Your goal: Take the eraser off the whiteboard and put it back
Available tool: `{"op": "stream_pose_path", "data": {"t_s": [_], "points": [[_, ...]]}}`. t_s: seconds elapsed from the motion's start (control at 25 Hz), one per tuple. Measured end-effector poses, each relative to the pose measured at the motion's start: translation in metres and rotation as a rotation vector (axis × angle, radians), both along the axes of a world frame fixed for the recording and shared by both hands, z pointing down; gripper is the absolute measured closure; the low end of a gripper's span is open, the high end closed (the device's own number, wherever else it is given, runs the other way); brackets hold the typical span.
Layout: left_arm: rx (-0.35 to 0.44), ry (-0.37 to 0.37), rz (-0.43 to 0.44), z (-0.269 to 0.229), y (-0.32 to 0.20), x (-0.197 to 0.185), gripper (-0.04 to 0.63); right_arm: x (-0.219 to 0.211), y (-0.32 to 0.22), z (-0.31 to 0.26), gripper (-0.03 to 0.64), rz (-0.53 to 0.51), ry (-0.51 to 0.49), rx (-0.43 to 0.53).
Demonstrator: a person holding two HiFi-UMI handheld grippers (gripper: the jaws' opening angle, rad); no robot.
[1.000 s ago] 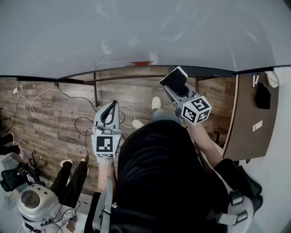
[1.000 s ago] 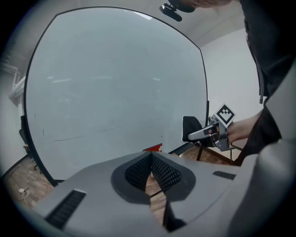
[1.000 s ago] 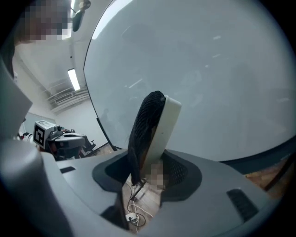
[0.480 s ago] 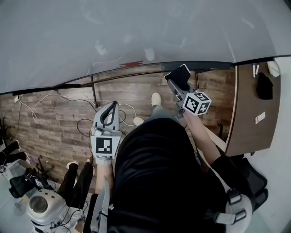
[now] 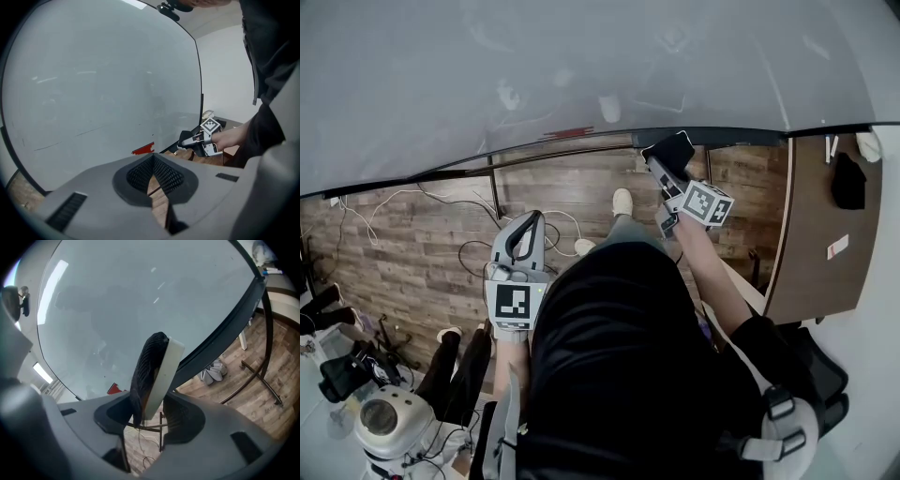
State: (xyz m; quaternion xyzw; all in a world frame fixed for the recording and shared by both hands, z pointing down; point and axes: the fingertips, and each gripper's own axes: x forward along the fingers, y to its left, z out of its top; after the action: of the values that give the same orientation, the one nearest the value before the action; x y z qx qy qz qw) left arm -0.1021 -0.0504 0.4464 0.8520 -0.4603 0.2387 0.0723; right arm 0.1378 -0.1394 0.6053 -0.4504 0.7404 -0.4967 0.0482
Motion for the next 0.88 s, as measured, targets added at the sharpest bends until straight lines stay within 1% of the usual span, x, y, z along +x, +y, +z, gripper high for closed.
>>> {"op": "stream_pose_path", "data": {"t_s": [0.32,0.48,0.88], "points": [[-0.027,-0.002,-0.03,0.003,-0.002,-0.005,0.589,0.001,-0.012,0.016,0.423,0.052,-0.103,-0.076],[-0.016,-0.004,-0.035,0.005,-0.004,-0.008,0.589,0.001,-0.018,0.022,0.423,0.071,-0.129,-0.098],[-0.021,0.004,-0.055,0.006,-0.004,-0.012,0.589,-0.002,-0.026,0.025,0.417,0.109,-0.213,-0.148]]}}
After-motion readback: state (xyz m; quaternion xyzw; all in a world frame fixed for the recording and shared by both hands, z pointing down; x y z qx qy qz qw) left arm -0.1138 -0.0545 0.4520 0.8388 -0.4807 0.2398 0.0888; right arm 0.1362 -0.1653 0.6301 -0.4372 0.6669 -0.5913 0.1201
